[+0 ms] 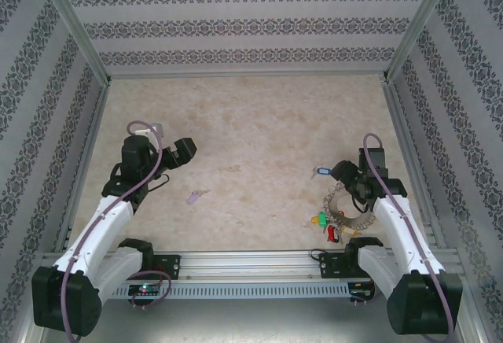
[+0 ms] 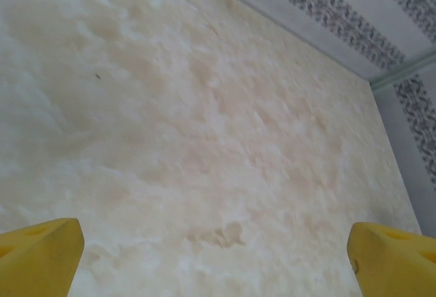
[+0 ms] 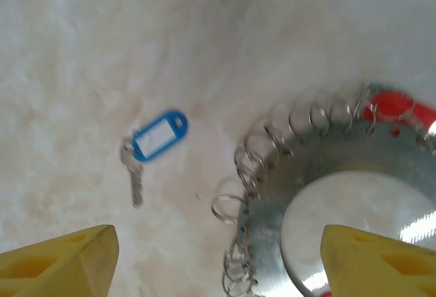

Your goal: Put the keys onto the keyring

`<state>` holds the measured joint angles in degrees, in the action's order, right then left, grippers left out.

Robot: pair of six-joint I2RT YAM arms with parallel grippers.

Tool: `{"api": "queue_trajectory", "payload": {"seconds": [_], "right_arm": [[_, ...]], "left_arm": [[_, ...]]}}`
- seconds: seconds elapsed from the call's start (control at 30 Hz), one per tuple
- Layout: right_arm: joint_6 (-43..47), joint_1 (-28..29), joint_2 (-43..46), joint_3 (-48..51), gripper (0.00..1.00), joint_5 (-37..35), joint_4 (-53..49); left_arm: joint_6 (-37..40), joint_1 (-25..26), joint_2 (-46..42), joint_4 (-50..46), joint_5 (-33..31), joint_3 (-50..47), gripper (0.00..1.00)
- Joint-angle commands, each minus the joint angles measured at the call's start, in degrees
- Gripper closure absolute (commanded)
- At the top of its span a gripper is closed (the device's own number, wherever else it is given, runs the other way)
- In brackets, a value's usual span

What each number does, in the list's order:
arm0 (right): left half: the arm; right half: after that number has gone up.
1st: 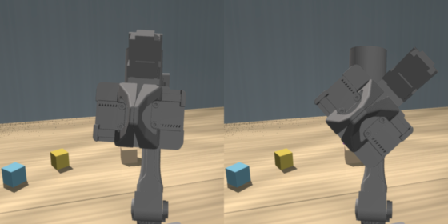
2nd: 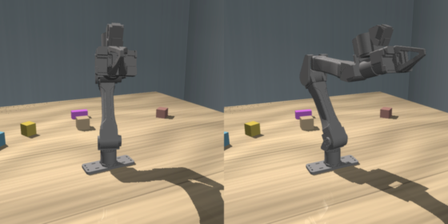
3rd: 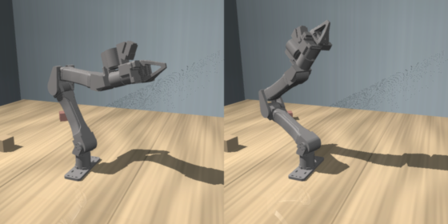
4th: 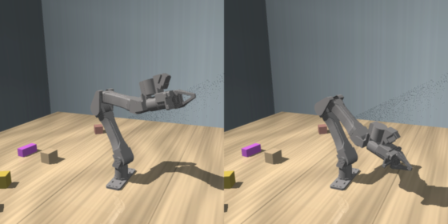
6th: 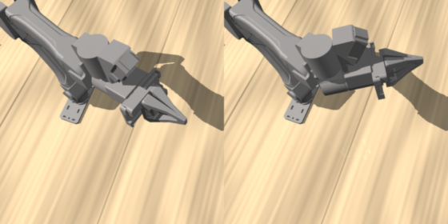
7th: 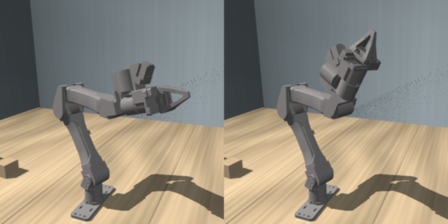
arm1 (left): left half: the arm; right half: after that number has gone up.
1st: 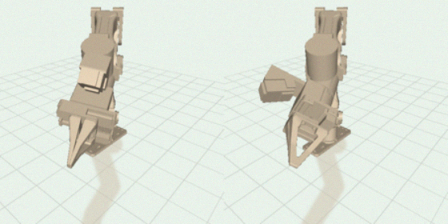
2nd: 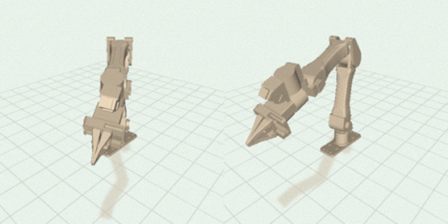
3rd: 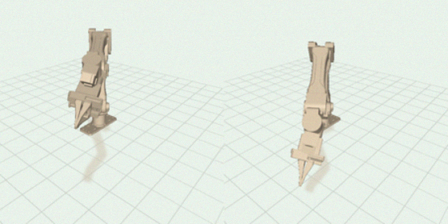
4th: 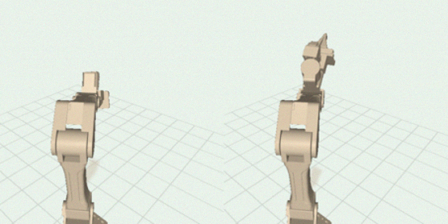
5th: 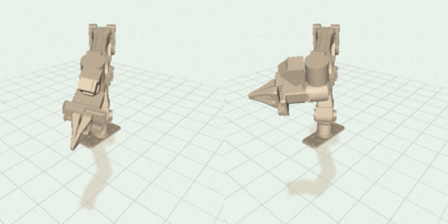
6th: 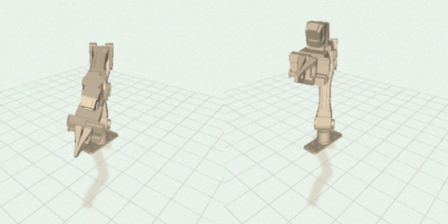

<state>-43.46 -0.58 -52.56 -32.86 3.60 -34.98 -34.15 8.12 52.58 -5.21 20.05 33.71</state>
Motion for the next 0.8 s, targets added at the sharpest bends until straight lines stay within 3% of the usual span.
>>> {"api": "queue_trajectory", "payload": {"seconds": [0.0,0.23,0.5,0.77], "right_arm": [[-1.68,1.55,-3.27,0.34,0.23,3.77,-1.74],[-2.58,5.35,-7.08,1.54,0.22,-0.27,-1.26],[-4.17,9.67,-10.79,2.60,0.22,0.79,0.68],[-11.79,20.82,-13.63,2.63,0.23,-0.65,3.92]], "left_arm": [[-1.00,2.41,0.50,-1.49,1.17,0.59,0.00],[-0.05,4.29,2.05,-2.19,-1.42,2.32,0.00],[0.31,4.62,1.66,-3.17,-1.36,2.09,0.00],[1.63,4.62,1.59,-4.68,-1.49,3.28,0.01]]}}
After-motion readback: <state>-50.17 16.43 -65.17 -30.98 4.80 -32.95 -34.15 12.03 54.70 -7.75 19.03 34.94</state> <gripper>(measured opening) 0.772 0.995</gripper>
